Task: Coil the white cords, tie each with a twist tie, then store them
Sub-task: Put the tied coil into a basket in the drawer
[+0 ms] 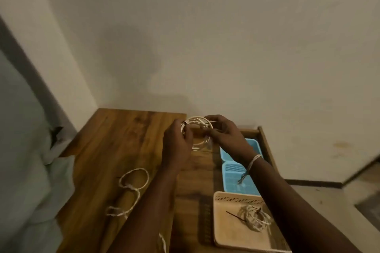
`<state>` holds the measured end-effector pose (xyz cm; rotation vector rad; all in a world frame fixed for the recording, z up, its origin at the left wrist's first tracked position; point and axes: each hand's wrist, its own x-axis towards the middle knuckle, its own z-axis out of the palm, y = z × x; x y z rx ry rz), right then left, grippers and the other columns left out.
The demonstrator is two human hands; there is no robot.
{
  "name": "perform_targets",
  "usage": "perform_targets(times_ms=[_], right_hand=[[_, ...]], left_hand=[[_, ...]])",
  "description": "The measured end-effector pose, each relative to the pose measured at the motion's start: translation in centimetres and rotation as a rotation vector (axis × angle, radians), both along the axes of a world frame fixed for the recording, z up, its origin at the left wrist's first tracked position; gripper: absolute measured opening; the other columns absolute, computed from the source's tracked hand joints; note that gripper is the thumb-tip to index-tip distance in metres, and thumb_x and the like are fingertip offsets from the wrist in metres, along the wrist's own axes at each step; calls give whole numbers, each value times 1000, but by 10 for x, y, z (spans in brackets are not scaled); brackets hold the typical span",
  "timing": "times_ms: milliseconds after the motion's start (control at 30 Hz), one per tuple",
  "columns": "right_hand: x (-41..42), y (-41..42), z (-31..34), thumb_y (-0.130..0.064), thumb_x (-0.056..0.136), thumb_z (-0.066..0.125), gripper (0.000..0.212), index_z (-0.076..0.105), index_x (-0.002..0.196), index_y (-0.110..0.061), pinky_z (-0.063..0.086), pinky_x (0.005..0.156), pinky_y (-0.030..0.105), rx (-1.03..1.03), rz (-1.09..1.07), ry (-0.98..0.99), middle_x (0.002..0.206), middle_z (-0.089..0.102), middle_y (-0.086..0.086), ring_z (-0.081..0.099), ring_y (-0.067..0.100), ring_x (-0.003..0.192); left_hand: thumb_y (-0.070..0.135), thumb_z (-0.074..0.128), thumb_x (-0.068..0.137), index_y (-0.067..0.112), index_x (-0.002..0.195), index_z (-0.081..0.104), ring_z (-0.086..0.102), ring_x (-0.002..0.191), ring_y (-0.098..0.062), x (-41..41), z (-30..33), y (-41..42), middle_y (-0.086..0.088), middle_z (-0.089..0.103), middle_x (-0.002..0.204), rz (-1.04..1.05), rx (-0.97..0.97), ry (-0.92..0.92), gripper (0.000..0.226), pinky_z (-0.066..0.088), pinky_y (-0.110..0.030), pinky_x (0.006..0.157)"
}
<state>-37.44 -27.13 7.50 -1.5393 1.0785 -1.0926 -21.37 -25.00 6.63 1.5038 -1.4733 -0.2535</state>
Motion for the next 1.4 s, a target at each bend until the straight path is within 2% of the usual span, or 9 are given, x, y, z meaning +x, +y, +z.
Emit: perform_targets(times_ms=[133,233,333,433,500,767,1167,1333,1400], right_hand=[[-86,-16,-41,-27,89,74,27,67,112,-15,62,68,41,130,-174,-37,94,76,12,73,21,73],[-142,-26,-91,-21,88,75,20,68,105,-13,59,63,37,232,-322,37,84,77,11,71,16,61],[-185,-40,-147,-17,85,77,13,73,96,-13,61,62,34,298,-461,187,83,77,7,73,14,64],[-204,-51,-192,-18,82,79,11,77,91,-13,58,69,23,337,-516,323,81,75,0,71,13,73],[-206,-58,-217,-15,82,79,10,77,91,-11,53,67,18,384,-510,390,81,73,1,68,13,74],[-199,-70,-283,-4,88,61,10,66,82,-11,49,65,32,456,-453,735,84,72,11,67,29,79],[-202,-82,-293,-7,96,46,25,71,103,-7,55,82,35,449,-252,942,104,74,12,70,28,95],[-198,-81,-289,-9,96,46,27,70,109,-5,55,86,35,427,-133,1043,114,72,13,69,28,103],[-196,-80,-287,-8,96,48,28,68,115,-3,54,91,36,372,-131,1075,125,62,16,62,30,112]], left_hand=[[21,53,97,10,110,62,53,82,-3,-86,-50,-37,8,60,95,-48,161,91,19,34,-3,62],[20,52,97,13,106,63,61,80,-10,-144,-104,-56,6,66,95,-139,316,119,16,50,-17,65],[17,53,95,10,97,66,62,78,-19,-190,-160,-72,-6,67,89,-181,489,44,15,43,-23,60],[16,56,90,10,89,70,63,79,-27,-215,-205,-81,-12,66,86,-163,647,-20,16,48,-31,65],[14,58,88,12,90,73,67,80,-28,-222,-227,-84,-11,71,84,-141,728,-24,16,50,-31,64],[16,63,86,15,97,75,69,87,-26,-235,-273,-84,-6,75,92,-53,962,-2,16,52,-30,71],[15,64,88,11,96,77,68,87,-28,-240,-299,-101,-10,75,92,-19,993,11,16,47,-29,69],[10,68,84,6,93,74,68,90,-28,-237,-304,-101,-11,74,96,17,995,161,11,52,-31,77],[8,69,84,4,94,71,66,92,-27,-236,-302,-100,-12,72,98,20,1004,209,12,48,-27,77]])
